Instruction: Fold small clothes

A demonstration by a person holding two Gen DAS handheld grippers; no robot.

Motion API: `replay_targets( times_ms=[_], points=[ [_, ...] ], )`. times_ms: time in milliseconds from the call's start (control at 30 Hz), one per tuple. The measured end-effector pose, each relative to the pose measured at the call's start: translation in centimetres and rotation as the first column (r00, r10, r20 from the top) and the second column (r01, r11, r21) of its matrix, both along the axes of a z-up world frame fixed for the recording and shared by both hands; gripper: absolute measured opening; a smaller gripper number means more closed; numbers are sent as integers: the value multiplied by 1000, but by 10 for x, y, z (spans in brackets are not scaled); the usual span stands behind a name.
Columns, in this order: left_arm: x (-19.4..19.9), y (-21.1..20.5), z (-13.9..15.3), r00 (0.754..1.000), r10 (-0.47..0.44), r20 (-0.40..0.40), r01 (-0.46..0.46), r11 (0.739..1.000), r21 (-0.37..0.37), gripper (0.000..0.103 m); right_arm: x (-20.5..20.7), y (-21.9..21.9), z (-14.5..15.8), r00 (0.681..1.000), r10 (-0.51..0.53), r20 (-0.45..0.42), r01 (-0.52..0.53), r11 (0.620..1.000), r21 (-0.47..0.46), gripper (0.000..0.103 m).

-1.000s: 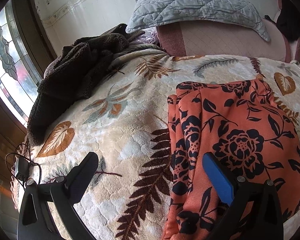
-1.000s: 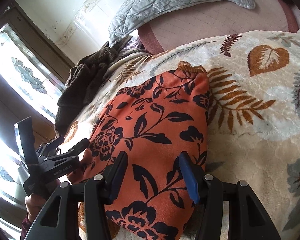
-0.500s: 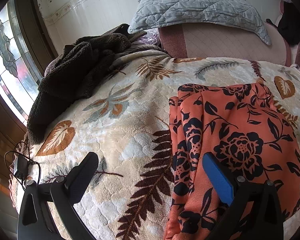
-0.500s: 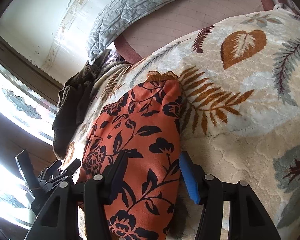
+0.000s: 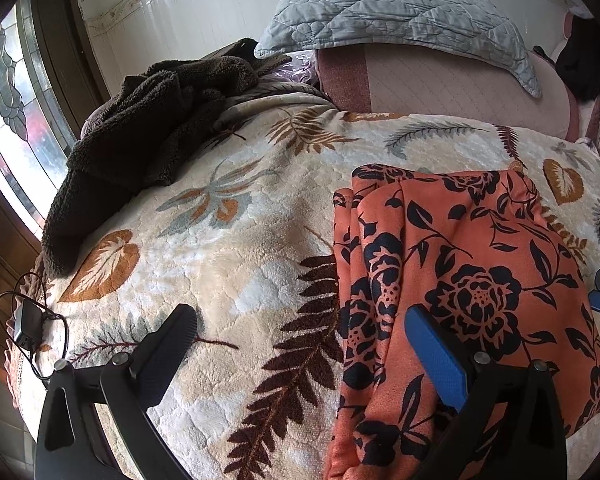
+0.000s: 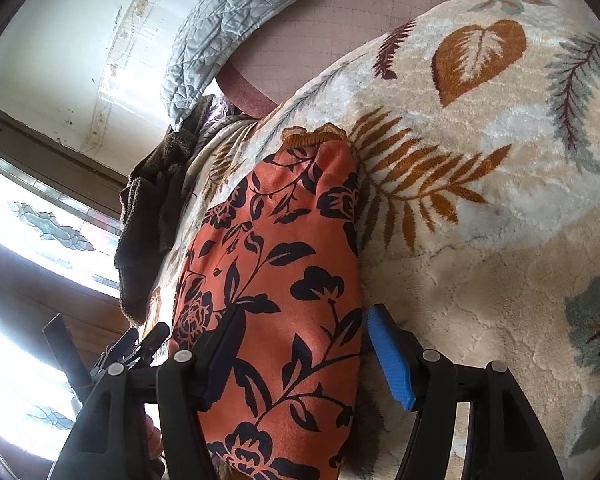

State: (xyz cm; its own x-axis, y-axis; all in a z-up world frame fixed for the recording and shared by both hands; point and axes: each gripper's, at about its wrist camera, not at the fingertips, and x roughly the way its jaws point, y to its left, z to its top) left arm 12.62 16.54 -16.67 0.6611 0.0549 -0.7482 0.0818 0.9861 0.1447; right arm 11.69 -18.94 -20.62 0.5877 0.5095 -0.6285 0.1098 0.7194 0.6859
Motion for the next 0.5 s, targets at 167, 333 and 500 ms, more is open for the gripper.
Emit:
replay_targets(
  times_ms=[167,333,500],
  points=[
    [6,9,-5,998,-19,-68,10,992,-125,103,5,3,-9,1000,19,-22,-18,999,28,67],
    [12,16,-17,979,-101,-174,41,948,-317,103,13,8,-16,998,48,-42,-46,998,44,70],
    [19,16,-34,952,-157,-265,28,901,-434,103,24,16,-31,993,81,-82,-73,993,97,72]
  ],
)
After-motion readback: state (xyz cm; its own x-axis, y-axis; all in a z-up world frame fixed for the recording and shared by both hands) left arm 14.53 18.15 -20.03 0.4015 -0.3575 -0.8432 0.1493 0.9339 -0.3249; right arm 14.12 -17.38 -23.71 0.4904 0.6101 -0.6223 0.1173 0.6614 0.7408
